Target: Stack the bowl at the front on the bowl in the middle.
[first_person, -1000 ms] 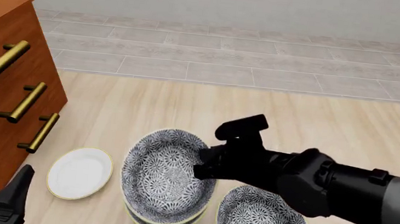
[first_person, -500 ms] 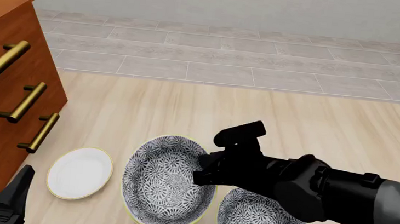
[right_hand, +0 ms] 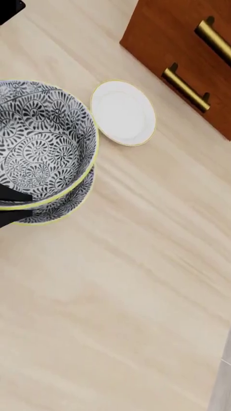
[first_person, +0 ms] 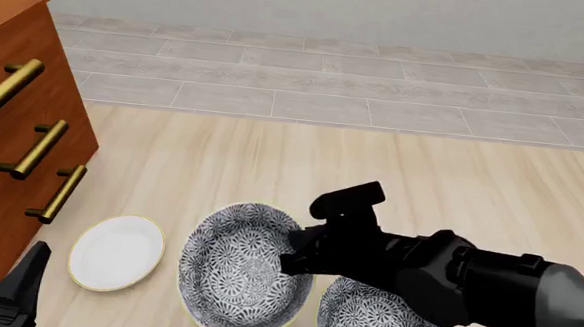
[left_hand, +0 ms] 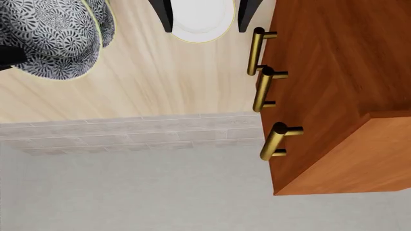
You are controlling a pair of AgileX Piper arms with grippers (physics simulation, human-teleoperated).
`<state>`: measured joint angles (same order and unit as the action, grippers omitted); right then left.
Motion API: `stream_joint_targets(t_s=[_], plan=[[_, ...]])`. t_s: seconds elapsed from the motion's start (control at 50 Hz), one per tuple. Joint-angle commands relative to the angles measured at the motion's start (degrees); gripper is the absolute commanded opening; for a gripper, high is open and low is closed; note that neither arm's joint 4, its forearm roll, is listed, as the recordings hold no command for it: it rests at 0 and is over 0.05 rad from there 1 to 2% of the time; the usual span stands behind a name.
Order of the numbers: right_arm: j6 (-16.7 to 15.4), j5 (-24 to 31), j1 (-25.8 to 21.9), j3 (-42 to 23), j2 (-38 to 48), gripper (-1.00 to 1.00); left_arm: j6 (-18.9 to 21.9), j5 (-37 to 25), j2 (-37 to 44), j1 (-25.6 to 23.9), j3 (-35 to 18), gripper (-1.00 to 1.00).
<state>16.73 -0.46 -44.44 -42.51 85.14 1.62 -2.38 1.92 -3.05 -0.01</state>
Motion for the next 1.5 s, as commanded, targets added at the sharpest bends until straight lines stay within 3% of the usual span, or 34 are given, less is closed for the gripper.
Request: stream_joint_targets(t_s=[0.02,0.04,0.66,1.12,1.5], plan=[[0.39,-0.59,-0.07,-0.01,0.16,-1.0,0.02,0.23,0.2,0.09,0.0,1.0],[0.3,-0.57,-0.21,0.04,0.03,1.0,0.05,0.2,0.18,0.06,0.0,1.0],[-1.07,1.16,0.32,-0.6,-2.91,1.0,-0.23,-0.49,-1.04,-0.19,0.0,1.0],[-5.54,8.51,0.65,-1.12,-18.74,1.0,-0.29,-0.31,-0.67,-0.58,0.0,1.0],[-9.24,12.02,3.82,2.12,-33.03,1.0,0.04,-0.45,-0.76,-0.61,0.0,1.0]])
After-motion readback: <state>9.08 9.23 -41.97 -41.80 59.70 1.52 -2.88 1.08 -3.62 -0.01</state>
